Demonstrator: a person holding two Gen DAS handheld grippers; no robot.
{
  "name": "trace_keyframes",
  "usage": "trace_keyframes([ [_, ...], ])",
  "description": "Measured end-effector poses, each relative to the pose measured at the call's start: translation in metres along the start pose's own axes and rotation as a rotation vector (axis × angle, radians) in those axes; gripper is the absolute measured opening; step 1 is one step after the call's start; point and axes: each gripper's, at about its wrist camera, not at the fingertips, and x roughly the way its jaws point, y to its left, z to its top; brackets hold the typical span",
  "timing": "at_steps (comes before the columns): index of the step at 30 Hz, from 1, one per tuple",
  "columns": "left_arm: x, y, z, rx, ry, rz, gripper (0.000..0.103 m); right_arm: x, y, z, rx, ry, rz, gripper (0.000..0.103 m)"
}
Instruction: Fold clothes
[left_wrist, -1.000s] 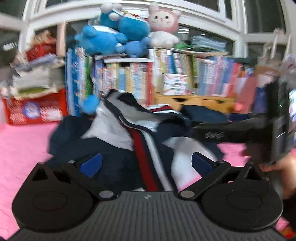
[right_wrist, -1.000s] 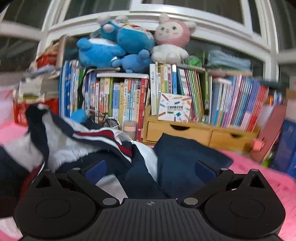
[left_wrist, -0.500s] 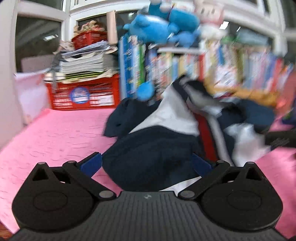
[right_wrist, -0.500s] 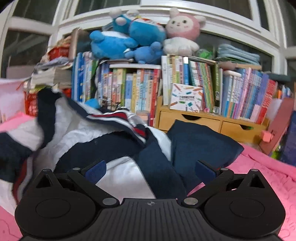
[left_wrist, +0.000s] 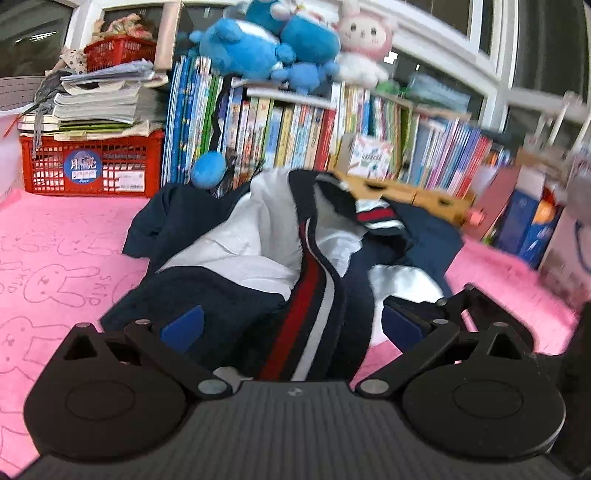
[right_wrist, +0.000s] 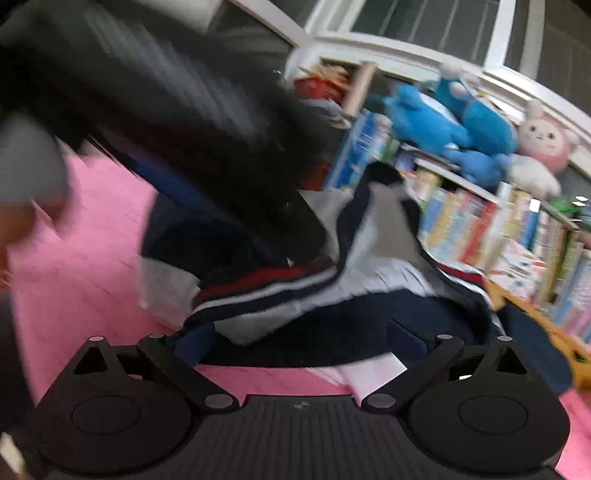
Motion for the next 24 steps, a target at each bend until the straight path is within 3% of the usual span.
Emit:
trace_keyframes([
  [8, 0.01, -0.002, -0.033, 0.149, 0.073, 0.238, 0.103, -0.02, -0.005, 0.001, 0.148, -0.005, 0.269, 0.103],
  [11, 0.009, 0.001, -0.041, 0.187, 0.077, 0.311, 0.103, -0.026, -0.001, -0.002, 0.117, -0.001, 0.287, 0.103],
  [17, 0.0, 0.029, -0.045, 0.161, 0.063, 0.428, 0.103, -0.042, -0.015, -0.013, 0.042, -0.017, 0.121, 0.103],
  [19, -0.002, 0.04, -0.045, 0.119, 0.065, 0.441, 0.103, -0.041, -0.032, -0.012, 0.067, -0.023, -0.028, 0.103],
  [22, -0.007, 0.052, -0.043, 0.069, 0.063, 0.452, 0.103, -0.024, -0.051, -0.009, 0.049, 0.007, -0.343, 0.103],
  [24, -0.01, 0.056, -0.042, 0.054, 0.057, 0.458, 0.103, -0.003, -0.056, -0.008, -0.006, 0.054, -0.473, 0.103],
])
